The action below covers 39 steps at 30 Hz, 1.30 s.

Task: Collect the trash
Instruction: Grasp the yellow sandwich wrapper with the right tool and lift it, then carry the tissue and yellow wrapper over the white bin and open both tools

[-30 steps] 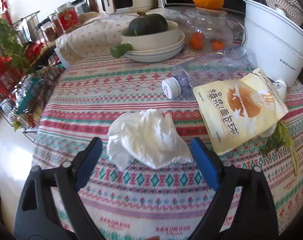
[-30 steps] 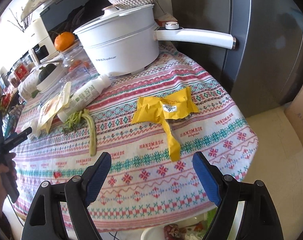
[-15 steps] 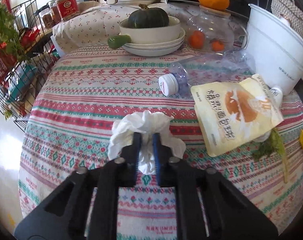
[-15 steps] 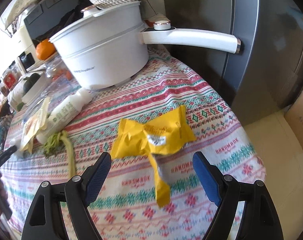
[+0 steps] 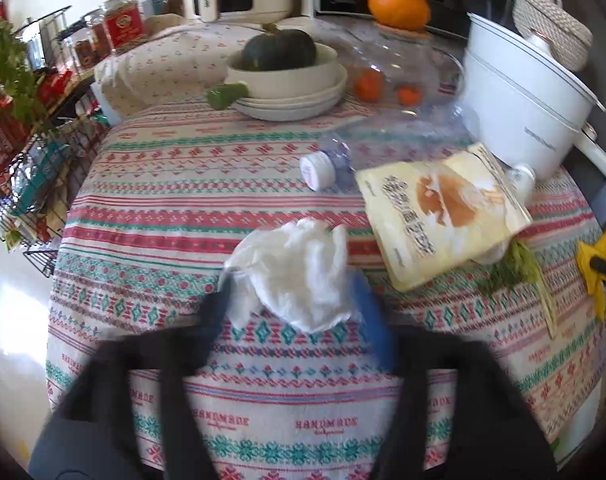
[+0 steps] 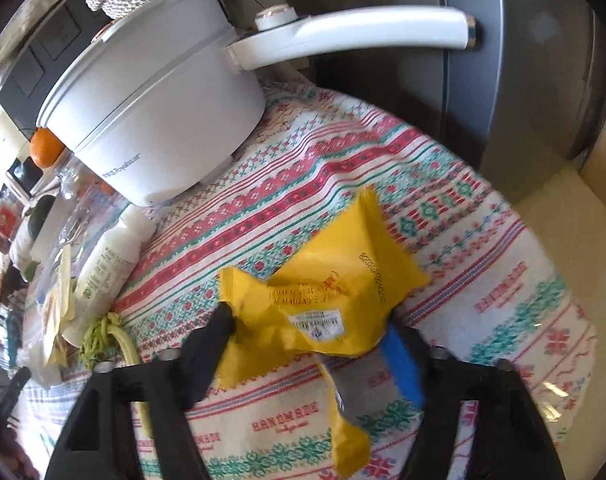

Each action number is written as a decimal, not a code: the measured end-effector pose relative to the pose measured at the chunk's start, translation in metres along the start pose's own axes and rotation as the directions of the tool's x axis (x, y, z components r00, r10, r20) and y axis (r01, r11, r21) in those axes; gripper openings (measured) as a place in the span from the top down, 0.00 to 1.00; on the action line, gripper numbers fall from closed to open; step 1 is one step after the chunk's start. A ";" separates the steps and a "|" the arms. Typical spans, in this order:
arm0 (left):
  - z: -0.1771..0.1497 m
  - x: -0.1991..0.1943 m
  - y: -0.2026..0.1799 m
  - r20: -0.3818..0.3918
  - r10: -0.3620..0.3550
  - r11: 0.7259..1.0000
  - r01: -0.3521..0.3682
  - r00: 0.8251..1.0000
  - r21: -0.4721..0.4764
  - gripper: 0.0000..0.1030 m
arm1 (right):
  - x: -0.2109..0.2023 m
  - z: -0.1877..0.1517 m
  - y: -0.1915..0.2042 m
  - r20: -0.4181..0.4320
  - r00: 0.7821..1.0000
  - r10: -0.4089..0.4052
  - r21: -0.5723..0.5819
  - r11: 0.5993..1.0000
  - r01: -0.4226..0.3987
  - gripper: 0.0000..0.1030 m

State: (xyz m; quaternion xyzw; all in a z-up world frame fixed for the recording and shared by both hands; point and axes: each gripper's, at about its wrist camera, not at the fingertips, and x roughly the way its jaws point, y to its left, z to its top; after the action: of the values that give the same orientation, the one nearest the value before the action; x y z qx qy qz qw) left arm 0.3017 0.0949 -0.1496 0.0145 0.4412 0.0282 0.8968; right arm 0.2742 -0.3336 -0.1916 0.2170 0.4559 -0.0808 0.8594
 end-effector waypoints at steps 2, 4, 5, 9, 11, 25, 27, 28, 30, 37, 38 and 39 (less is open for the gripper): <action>0.003 0.007 -0.003 -0.007 0.008 1.000 -0.008 1.000 0.022 0.28 | 0.003 -0.001 0.003 -0.009 1.000 0.025 -0.014 1.000 -0.025 0.53; 0.005 0.016 -0.006 -0.018 0.037 0.998 -0.036 0.999 0.050 0.28 | 0.003 -0.002 0.007 -0.001 0.999 0.039 -0.042 0.998 -0.039 0.64; 0.006 0.024 -0.008 -0.027 0.055 0.996 -0.053 0.998 0.066 0.28 | 0.004 -0.002 0.011 0.002 0.999 0.035 -0.064 0.997 -0.035 0.65; 0.001 0.043 -0.011 -0.057 0.060 0.994 -0.054 0.997 0.098 0.54 | 0.001 -0.004 0.020 0.000 1.000 0.031 -0.131 0.991 -0.031 0.77; -0.003 0.042 -0.016 -0.029 0.062 0.990 -0.058 0.998 0.130 0.65 | -0.003 -0.006 0.023 -0.006 0.999 0.032 -0.150 0.988 -0.032 0.83; -0.014 -0.039 -0.039 0.063 0.009 0.988 -0.019 0.998 0.153 0.82 | -0.081 -0.011 0.024 0.041 0.996 0.079 -0.226 0.972 -0.068 0.85; -0.017 -0.057 -0.047 0.079 -0.016 0.986 0.003 0.997 0.164 0.82 | -0.096 -0.014 0.024 0.047 0.994 0.095 -0.241 0.967 -0.080 0.85; -0.019 -0.068 -0.052 0.089 -0.033 0.985 0.018 0.995 0.169 0.82 | -0.104 -0.015 0.024 0.050 0.993 0.103 -0.249 0.965 -0.087 0.85; -0.023 -0.087 -0.059 0.103 -0.070 0.984 0.051 0.992 0.173 0.82 | -0.121 -0.022 0.024 0.056 0.992 0.114 -0.262 0.960 -0.096 0.85; -0.052 -0.146 -0.089 0.114 -0.223 0.964 0.201 0.968 0.176 0.82 | -0.175 -0.048 0.017 0.064 0.984 0.165 -0.294 0.946 -0.139 0.85; -0.059 -0.153 -0.094 0.112 -0.245 0.958 0.222 0.963 0.182 0.82 | -0.180 -0.052 0.016 0.061 0.984 0.168 -0.296 0.944 -0.143 0.85; -0.063 -0.157 -0.098 0.110 -0.258 0.954 0.235 0.960 0.188 0.82 | -0.186 -0.056 0.014 0.056 0.983 0.173 -0.299 0.942 -0.149 0.85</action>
State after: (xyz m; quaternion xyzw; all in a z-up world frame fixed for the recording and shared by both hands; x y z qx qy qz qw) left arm 0.1604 -0.0130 -0.0690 0.0387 0.3794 -0.1234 0.9161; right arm 0.1302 -0.3070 -0.0623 0.1198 0.4084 0.0495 0.9035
